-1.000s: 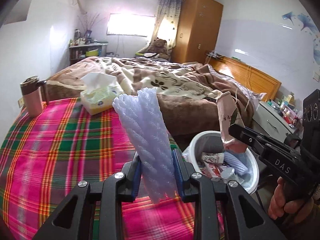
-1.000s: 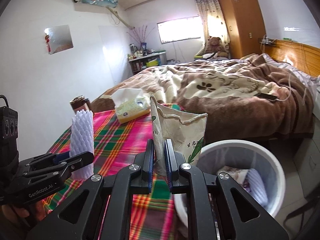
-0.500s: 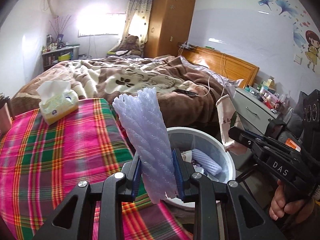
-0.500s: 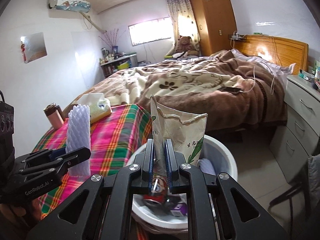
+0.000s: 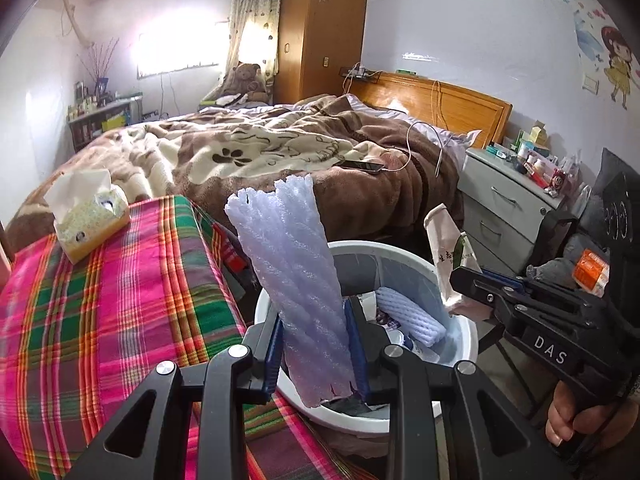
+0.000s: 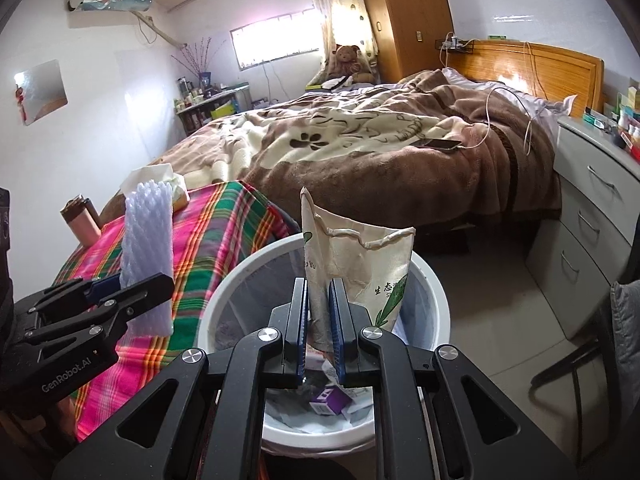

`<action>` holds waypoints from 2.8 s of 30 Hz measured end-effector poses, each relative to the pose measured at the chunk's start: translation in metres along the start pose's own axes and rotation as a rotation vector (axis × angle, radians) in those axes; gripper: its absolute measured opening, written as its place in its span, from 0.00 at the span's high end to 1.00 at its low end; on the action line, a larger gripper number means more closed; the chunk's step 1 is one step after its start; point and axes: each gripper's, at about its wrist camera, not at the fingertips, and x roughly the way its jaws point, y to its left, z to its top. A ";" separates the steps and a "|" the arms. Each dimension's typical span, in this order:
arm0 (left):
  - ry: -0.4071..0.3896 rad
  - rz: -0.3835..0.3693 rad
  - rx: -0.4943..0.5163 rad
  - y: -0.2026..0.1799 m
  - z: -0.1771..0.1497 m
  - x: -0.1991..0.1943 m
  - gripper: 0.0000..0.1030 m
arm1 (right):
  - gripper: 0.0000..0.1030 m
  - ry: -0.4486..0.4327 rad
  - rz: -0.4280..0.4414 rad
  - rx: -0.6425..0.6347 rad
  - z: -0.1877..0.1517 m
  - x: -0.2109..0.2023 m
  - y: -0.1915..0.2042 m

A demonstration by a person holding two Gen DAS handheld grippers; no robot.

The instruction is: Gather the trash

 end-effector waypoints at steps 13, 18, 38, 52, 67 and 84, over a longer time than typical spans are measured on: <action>0.049 -0.034 -0.022 -0.003 0.001 0.020 0.62 | 0.88 0.051 -0.009 -0.001 -0.001 0.010 -0.007; 0.044 -0.024 -0.027 -0.002 0.000 0.020 0.50 | 0.67 0.037 -0.020 0.005 -0.001 0.007 -0.008; -0.014 0.026 -0.072 0.014 -0.024 -0.034 0.49 | 0.63 -0.038 -0.009 -0.013 -0.015 -0.023 0.018; -0.094 0.188 -0.106 0.034 -0.070 -0.090 0.37 | 0.46 -0.128 -0.028 -0.045 -0.045 -0.053 0.053; -0.136 0.225 -0.130 0.034 -0.104 -0.115 0.36 | 0.46 -0.198 -0.104 -0.054 -0.071 -0.067 0.067; -0.137 0.262 -0.111 0.033 -0.106 -0.118 0.36 | 0.46 -0.202 -0.095 -0.026 -0.073 -0.069 0.069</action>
